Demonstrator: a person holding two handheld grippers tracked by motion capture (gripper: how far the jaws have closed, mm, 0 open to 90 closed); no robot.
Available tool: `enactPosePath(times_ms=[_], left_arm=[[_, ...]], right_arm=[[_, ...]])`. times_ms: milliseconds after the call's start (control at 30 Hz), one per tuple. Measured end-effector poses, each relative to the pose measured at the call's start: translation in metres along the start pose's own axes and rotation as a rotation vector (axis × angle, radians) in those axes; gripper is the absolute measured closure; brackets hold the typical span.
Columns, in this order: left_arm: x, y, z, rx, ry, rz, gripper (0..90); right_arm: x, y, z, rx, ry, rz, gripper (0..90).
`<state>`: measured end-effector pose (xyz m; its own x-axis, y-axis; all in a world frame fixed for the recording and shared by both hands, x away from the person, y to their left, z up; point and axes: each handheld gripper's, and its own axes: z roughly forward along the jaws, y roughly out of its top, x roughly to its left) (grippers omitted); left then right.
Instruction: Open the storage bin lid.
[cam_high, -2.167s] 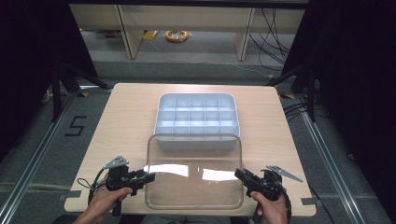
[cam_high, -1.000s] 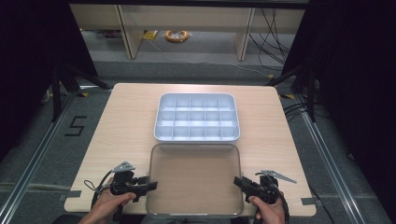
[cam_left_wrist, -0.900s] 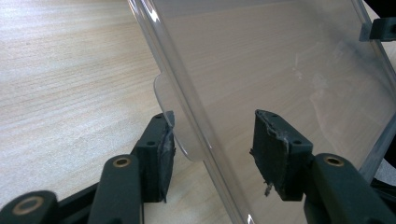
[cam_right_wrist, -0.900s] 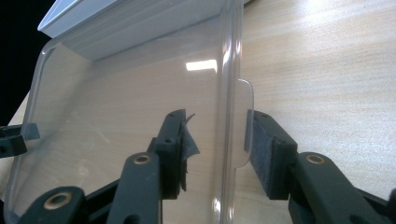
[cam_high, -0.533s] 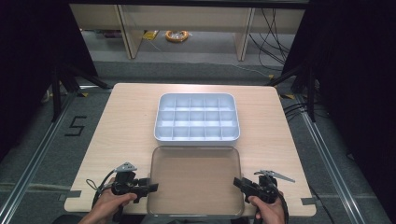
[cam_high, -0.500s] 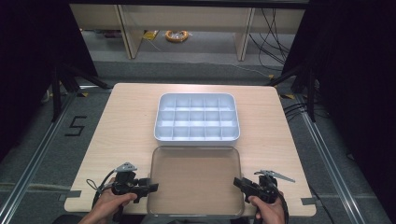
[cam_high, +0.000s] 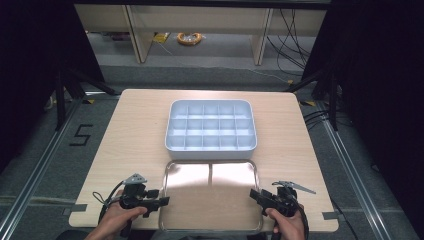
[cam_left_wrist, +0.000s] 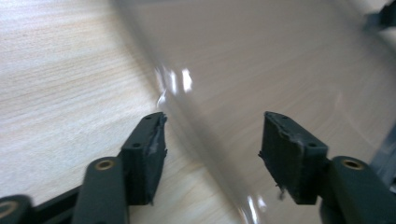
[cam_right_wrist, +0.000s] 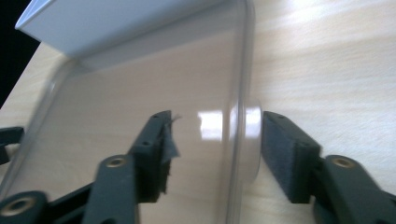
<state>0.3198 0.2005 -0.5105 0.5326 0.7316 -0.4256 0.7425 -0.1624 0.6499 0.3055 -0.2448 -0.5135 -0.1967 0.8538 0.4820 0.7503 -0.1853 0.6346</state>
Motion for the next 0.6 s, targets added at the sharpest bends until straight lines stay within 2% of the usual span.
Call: enactPosePath(times_ms=[67, 100, 133, 200, 233, 333, 367, 400, 433, 467, 500, 533, 567, 600], left_arm=[[0.001, 0.001, -0.002, -0.023, 0.013, 0.007, 35.0], [0.002, 0.002, -0.003, -0.02, 0.016, 0.007, 34.7], [0.002, 0.002, -0.003, -0.02, 0.016, 0.007, 34.2], [0.004, 0.002, -0.003, -0.03, 0.024, -0.021, 32.7], [0.003, 0.002, -0.003, -0.031, 0.011, -0.018, 32.6], [0.003, 0.003, -0.004, -0.038, 0.004, -0.01, 32.1], [0.003, 0.003, -0.003, -0.038, 0.004, -0.014, 31.3], [0.003, 0.003, -0.003, -0.038, 0.004, -0.017, 30.4], [0.003, 0.003, -0.003, -0.04, 0.005, -0.02, 30.0], [0.003, 0.003, -0.003, -0.048, 0.009, -0.028, 29.8], [0.003, 0.004, -0.003, -0.055, 0.012, -0.033, 29.4], [0.003, 0.004, -0.003, -0.058, 0.008, -0.032, 29.0], [0.003, 0.004, -0.003, -0.059, 0.007, -0.031, 28.6], [0.003, 0.004, -0.003, -0.059, 0.007, -0.031, 28.2]], right_arm=[[0.0, 0.002, -0.003, -0.013, -0.006, 0.009, 42.6], [-0.002, 0.004, -0.004, -0.034, -0.023, -0.003, 41.4], [0.001, 0.005, -0.006, -0.031, -0.02, 0.029, 41.1], [0.001, 0.006, -0.006, -0.049, -0.03, 0.012, 40.8], [-0.004, 0.007, -0.003, -0.065, -0.019, -0.038, 40.5], [-0.003, 0.008, -0.005, -0.06, -0.022, -0.038, 39.7], [-0.001, 0.008, -0.006, -0.064, -0.01, -0.012, 39.3], [-0.003, 0.009, -0.005, -0.079, -0.026, -0.045, 38.7], [0.002, 0.009, -0.006, -0.071, -0.03, 0.001, 38.3], [-0.002, 0.011, -0.007, -0.082, -0.034, -0.068, 38.0], [-0.002, 0.012, -0.007, -0.091, -0.038, -0.076, 37.5], [-0.001, 0.013, -0.008, -0.093, -0.021, -0.065, 37.0], [0.0, 0.014, -0.008, -0.107, -0.03, -0.085, 36.7], [0.0, 0.014, -0.008, -0.109, -0.036, -0.081, 36.2]])
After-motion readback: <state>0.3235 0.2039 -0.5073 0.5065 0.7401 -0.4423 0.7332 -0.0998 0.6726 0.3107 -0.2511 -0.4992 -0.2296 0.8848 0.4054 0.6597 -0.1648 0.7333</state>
